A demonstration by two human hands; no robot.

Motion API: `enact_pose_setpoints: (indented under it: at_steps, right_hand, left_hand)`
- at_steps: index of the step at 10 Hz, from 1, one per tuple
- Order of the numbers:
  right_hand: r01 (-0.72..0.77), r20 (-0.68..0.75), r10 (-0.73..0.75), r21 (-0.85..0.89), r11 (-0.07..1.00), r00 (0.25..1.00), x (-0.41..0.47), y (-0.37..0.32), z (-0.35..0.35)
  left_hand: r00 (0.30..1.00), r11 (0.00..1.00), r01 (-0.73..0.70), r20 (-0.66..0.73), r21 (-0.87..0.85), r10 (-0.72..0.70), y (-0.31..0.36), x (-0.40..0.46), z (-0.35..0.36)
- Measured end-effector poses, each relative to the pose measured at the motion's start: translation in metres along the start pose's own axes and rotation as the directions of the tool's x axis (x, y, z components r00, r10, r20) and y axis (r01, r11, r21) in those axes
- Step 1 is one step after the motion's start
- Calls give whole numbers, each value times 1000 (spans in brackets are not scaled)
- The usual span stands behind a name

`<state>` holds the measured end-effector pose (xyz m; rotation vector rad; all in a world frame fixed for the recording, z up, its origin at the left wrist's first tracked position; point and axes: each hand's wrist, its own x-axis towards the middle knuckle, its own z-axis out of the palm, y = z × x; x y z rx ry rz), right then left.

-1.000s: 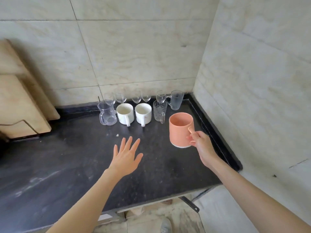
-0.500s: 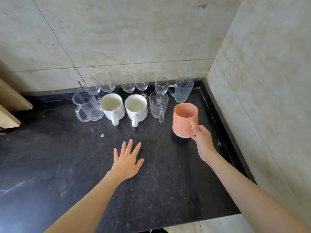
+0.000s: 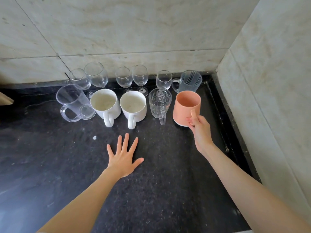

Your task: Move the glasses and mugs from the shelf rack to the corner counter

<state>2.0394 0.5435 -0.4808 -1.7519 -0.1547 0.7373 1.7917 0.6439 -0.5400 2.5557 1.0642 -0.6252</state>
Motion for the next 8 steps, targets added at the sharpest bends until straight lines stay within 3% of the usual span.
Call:
enact_pose_setpoints:
  at_steps: [2, 8]
  right_hand:
    - [-21, -1, 21, 29, 999, 1000, 5, 9, 4]
    - [-45, -63, 30, -265, 963, 998, 5, 25, 0]
  left_hand:
    - [999, 1000, 3, 47, -11, -3, 0, 2, 1]
    - [997, 1000, 11, 83, 0, -11, 1, 1, -3]
